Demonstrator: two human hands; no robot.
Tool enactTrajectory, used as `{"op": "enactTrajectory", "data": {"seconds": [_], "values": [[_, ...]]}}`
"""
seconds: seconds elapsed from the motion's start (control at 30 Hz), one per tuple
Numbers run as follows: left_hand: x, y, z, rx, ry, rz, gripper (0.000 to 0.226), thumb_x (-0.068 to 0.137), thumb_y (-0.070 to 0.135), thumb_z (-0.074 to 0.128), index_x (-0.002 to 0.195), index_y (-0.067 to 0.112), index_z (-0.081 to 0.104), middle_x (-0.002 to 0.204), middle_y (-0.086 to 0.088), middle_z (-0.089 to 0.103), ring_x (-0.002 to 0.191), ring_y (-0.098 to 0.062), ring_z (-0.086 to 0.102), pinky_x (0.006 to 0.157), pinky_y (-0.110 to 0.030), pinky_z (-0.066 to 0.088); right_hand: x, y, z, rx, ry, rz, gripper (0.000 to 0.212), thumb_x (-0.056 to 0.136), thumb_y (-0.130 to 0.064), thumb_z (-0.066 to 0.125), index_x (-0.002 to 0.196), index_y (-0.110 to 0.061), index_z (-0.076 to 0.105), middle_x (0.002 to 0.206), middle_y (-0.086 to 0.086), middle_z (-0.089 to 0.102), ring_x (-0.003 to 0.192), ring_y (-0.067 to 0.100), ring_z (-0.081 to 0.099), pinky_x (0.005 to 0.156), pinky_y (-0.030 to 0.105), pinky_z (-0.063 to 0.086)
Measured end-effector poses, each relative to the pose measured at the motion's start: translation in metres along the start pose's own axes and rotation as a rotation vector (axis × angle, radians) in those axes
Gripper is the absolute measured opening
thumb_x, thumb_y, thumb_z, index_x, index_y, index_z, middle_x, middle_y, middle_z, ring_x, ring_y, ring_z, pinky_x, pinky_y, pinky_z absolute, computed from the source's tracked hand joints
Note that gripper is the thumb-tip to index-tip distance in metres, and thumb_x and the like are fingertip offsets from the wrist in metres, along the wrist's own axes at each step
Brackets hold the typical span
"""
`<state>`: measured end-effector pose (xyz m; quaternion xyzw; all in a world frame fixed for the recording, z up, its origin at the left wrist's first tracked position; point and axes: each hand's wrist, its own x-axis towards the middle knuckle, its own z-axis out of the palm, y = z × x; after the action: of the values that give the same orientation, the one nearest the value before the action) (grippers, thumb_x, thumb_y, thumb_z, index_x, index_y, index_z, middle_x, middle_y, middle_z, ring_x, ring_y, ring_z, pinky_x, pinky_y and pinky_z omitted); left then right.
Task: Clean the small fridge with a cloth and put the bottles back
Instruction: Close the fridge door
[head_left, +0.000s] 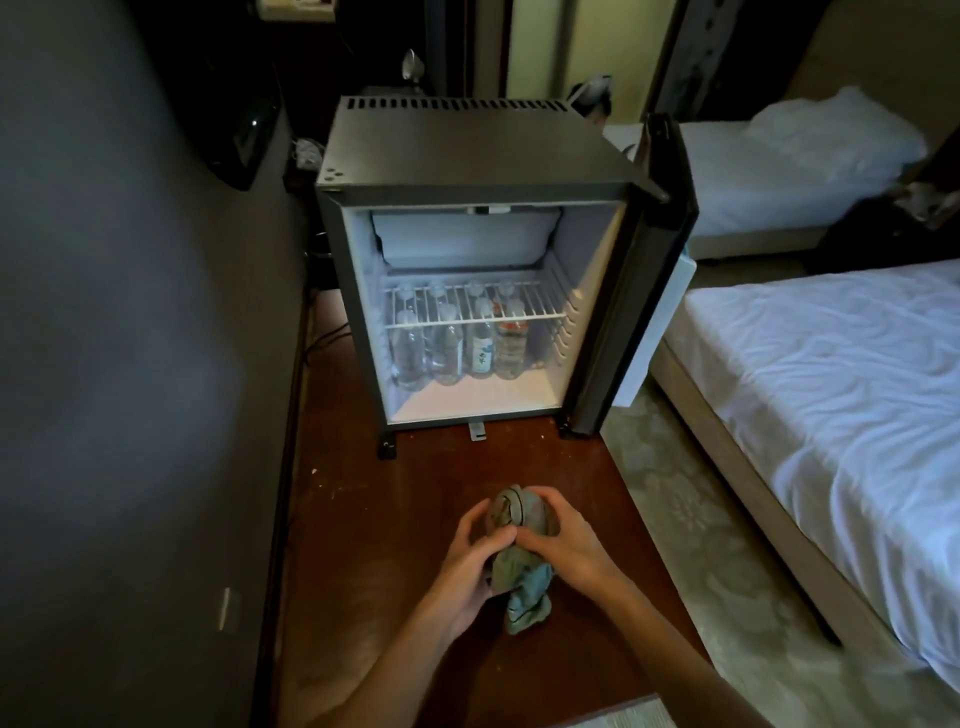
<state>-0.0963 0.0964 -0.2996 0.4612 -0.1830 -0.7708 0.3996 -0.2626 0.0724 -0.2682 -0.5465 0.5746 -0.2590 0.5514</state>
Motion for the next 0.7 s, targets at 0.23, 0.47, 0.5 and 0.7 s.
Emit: {"op": "enactTrajectory", "data": {"seconds": [0.23, 0.47, 0.5, 0.7], "values": [[0.016, 0.035, 0.041, -0.037, 0.026, 0.126, 0.063, 0.077, 0.012, 0.077, 0.133, 0.03, 0.052, 0.127, -0.015, 0.063, 0.113, -0.034, 0.064, 0.094, -0.052, 0.054, 0.03, -0.049, -0.059, -0.127, -0.113, -0.039, 0.055, 0.087, -0.027, 0.07, 0.137, -0.03, 0.046, 0.124, -0.006, 0.059, 0.109, 0.007, 0.059, 0.092, 0.021, 0.051], [0.033, 0.068, 0.11, 0.05, 0.051, 0.261, 0.051, 0.086, 0.011, 0.069, 0.13, 0.031, 0.053, 0.123, -0.009, 0.065, 0.11, -0.029, 0.065, 0.095, -0.052, 0.053, 0.059, -0.106, -0.204, -0.315, 0.681, -0.277, 0.048, 0.092, -0.007, 0.059, 0.137, -0.009, 0.043, 0.133, 0.012, 0.05, 0.112, 0.018, 0.055, 0.091, 0.023, 0.045], [0.034, 0.072, 0.118, 0.068, 0.049, 0.277, 0.052, 0.085, 0.013, 0.07, 0.131, 0.032, 0.053, 0.124, -0.008, 0.064, 0.112, -0.028, 0.064, 0.096, -0.053, 0.052, 0.063, -0.115, -0.224, -0.36, 0.724, -0.322, 0.052, 0.092, -0.006, 0.059, 0.14, -0.009, 0.041, 0.138, 0.011, 0.045, 0.12, 0.018, 0.05, 0.099, 0.027, 0.042], [0.036, 0.08, 0.161, 0.064, 0.052, 0.322, 0.052, 0.081, 0.017, 0.071, 0.128, 0.033, 0.056, 0.126, -0.01, 0.062, 0.115, -0.032, 0.062, 0.089, -0.05, 0.056, 0.108, -0.164, -0.294, -0.654, 0.483, -0.368, 0.062, 0.085, 0.005, 0.056, 0.143, -0.015, 0.041, 0.152, 0.007, 0.034, 0.144, 0.026, 0.023, 0.117, 0.042, 0.026]]}}
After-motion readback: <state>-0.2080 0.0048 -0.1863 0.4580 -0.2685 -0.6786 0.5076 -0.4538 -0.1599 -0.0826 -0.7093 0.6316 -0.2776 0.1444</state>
